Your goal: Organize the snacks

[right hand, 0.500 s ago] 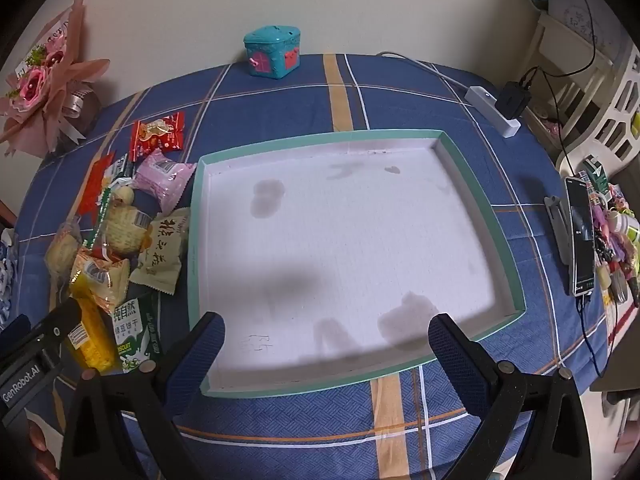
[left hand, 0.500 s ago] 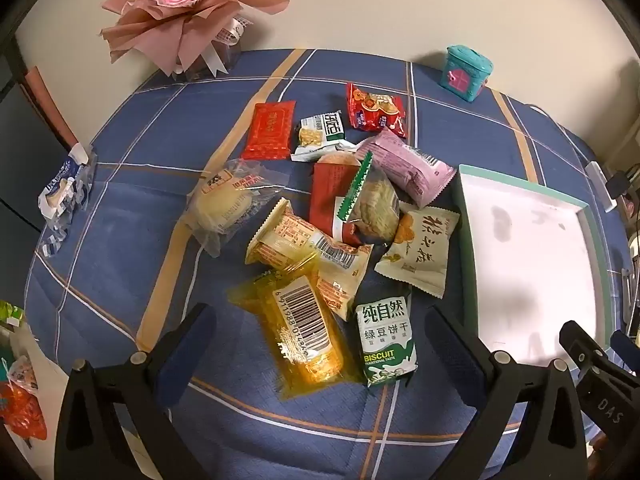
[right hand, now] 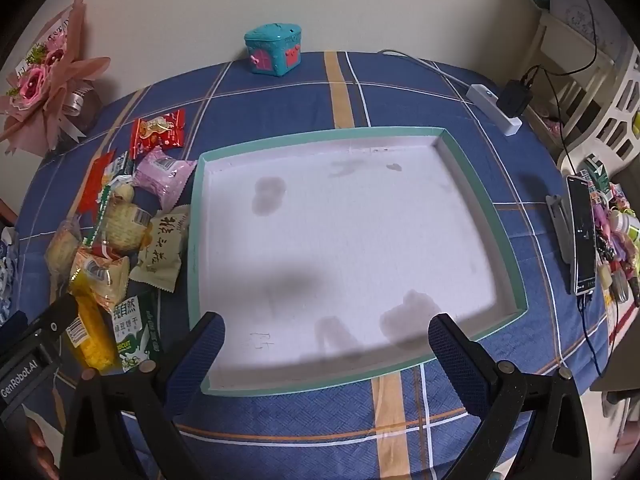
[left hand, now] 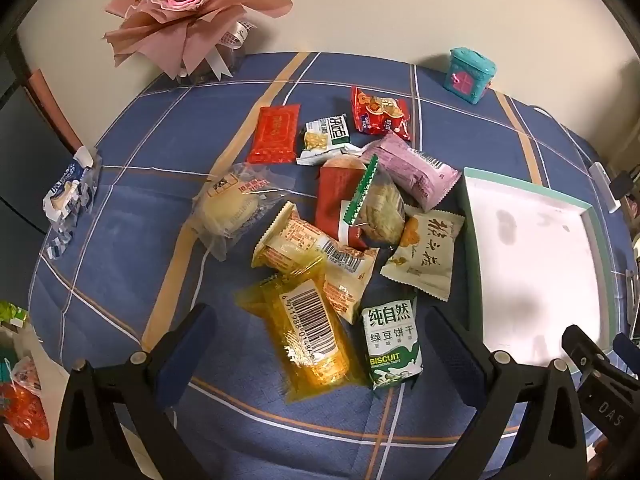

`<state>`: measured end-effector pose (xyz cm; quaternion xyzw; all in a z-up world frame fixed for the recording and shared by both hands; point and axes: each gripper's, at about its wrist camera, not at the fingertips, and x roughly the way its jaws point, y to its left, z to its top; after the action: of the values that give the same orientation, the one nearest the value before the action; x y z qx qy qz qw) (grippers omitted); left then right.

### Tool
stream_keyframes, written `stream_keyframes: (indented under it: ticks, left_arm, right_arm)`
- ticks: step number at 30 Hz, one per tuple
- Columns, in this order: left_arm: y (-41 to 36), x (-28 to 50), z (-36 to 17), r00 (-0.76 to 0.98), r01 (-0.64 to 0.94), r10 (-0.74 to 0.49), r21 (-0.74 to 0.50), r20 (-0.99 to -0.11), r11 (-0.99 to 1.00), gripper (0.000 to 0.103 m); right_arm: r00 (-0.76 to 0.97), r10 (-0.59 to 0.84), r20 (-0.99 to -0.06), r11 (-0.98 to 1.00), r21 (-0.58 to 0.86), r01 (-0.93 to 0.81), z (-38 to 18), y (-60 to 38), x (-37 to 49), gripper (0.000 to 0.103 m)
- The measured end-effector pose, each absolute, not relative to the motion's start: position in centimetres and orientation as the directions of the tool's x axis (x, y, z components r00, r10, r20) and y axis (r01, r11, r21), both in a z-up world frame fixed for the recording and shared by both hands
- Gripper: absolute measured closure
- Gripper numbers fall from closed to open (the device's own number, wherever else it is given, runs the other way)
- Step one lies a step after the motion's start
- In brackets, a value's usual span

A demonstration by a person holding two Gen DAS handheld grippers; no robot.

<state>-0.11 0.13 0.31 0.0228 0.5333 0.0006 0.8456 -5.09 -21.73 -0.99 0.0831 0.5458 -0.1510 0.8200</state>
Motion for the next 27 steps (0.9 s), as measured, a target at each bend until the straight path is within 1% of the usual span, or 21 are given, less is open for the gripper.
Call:
stream_keyframes:
  ticks: [27]
  left_arm:
    - [0.21, 0.25, 0.47, 0.433, 0.018, 0.012, 0.022, -0.901, 1.0, 0.0]
  right_arm:
    - [0.358, -0.151, -0.921, 0.942, -0.025, 0.334, -0.99, -21.71, -4.98, 0.0]
